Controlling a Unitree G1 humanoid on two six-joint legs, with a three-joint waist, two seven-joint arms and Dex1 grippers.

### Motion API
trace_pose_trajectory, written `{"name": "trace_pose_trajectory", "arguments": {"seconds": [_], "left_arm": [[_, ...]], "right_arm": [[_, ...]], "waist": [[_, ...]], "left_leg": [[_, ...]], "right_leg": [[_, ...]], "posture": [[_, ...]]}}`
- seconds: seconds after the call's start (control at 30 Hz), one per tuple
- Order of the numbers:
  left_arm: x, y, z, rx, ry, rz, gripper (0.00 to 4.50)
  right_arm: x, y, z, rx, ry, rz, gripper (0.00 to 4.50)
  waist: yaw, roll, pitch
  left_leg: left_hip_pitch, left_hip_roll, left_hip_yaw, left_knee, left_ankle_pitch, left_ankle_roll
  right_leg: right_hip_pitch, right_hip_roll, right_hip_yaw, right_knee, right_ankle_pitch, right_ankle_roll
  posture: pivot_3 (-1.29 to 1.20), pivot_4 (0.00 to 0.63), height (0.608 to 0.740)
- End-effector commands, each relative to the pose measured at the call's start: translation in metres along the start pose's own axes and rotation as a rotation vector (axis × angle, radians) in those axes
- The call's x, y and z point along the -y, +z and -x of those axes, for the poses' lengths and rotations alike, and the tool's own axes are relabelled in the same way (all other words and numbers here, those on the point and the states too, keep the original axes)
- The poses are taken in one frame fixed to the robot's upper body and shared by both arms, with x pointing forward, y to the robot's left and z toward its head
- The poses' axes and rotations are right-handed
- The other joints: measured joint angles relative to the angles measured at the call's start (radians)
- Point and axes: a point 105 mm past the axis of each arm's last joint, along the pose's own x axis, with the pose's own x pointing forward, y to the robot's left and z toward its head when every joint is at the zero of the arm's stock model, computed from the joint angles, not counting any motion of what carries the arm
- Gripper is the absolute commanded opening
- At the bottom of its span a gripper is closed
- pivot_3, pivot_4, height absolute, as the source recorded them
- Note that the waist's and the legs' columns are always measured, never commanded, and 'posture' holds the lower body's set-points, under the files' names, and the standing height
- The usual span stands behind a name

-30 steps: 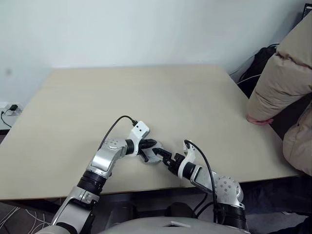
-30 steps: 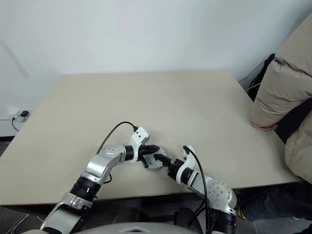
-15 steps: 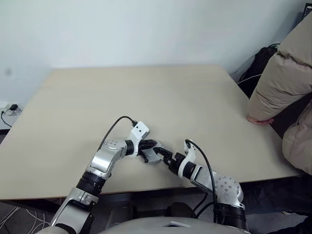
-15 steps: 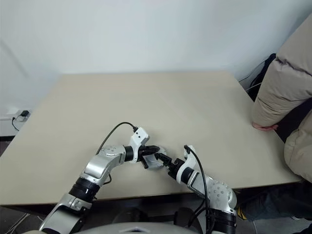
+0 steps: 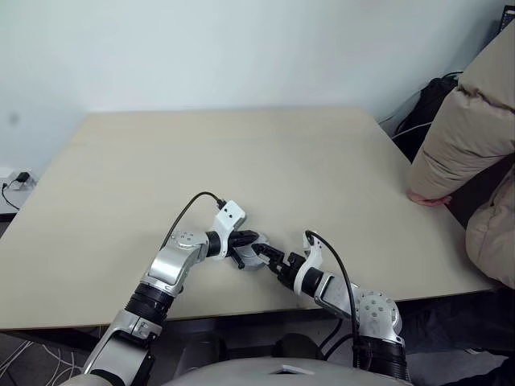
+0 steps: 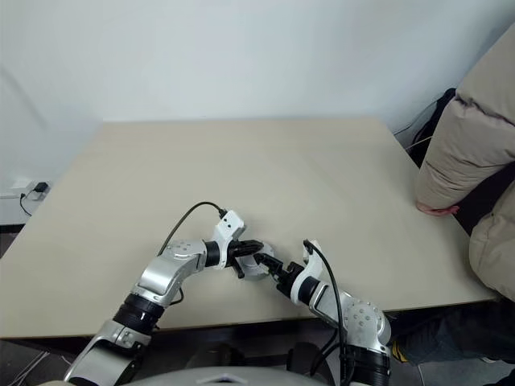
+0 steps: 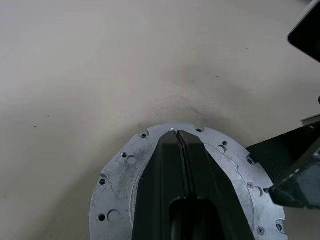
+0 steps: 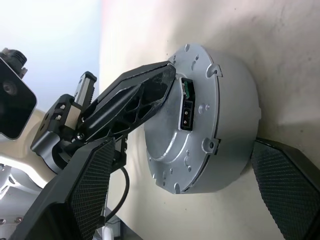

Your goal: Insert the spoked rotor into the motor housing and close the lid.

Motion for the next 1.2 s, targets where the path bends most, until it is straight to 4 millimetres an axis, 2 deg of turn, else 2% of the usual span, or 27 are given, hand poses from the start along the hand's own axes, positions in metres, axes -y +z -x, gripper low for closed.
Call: {"name": "trace_pose_trajectory", "arguments": {"seconds": [0.03,0.13,0.17,0.23,0.43,0.5,0.93,1.2], "left_arm": [[-0.001,-0.005,0.002,-0.017,0.007,0.001,0.0],[-0.002,-0.005,0.002,-0.016,0.009,0.002,0.0],[-0.002,-0.005,0.002,-0.016,0.009,0.002,0.0],[-0.002,-0.005,0.003,-0.015,0.01,0.003,0.0],[-0.003,-0.005,0.004,-0.012,0.014,0.005,0.0],[-0.003,-0.005,0.004,-0.01,0.015,0.005,0.0],[-0.003,-0.005,0.004,-0.005,0.018,0.01,0.0],[-0.003,-0.005,0.004,-0.006,0.018,0.009,0.0]], "right_arm": [[-0.032,0.009,-0.006,0.054,0.136,0.024,4.48],[-0.031,0.011,-0.006,0.07,0.137,0.015,4.48],[-0.032,0.011,-0.006,0.072,0.138,0.014,4.1],[-0.032,0.012,-0.006,0.074,0.139,0.014,3.66],[-0.031,0.012,-0.005,0.073,0.132,0.014,1.62],[-0.03,0.012,-0.005,0.072,0.127,0.014,1.2],[-0.032,0.009,-0.006,0.044,0.126,0.039,1.2],[-0.041,-0.002,-0.007,-0.031,0.18,0.058,1.2]], "waist": [[0.0,0.0,0.0],[0.0,0.0,0.0],[0.0,0.0,0.0],[0.0,0.0,0.0],[0.002,0.0,0.0],[0.003,0.0,0.0],[0.006,0.0,0.0],[0.005,0.0,0.0]], "left_leg": [[0.0,0.0,0.0,0.0,0.0,0.0],[0.0,0.0,0.0,0.0,0.0,0.0],[0.0,0.0,0.0,0.0,0.0,0.0],[0.0,0.0,0.0,0.0,0.0,0.0],[0.0,0.0,0.0,0.0,0.0,0.0],[0.0,0.0,0.0,0.0,0.0,0.0],[0.0,0.0,0.0,0.0,0.0,0.0],[0.001,0.0,0.0,0.0,0.0,0.0]], "right_leg": [[0.0,0.0,0.0,0.0,0.0,0.0],[0.0,0.0,0.0,0.0,0.0,0.0],[0.0,0.0,0.0,0.0,0.0,0.0],[0.0,0.0,0.0,0.0,0.0,0.0],[0.0,0.0,0.0,0.0,0.0,0.0],[0.0,0.0,0.0,0.0,0.0,0.0],[0.001,0.0,0.0,0.0,0.0,0.0],[0.001,0.001,0.0,0.0,0.0,0.0]], "posture": [[0.0,0.0,0.74],[0.0,0.0,0.74],[0.0,0.0,0.74],[0.0,0.0,0.74],[0.0,0.0,0.74],[0.0,0.0,0.74],[0.0,0.0,0.74],[0.0,0.0,0.74]]}}
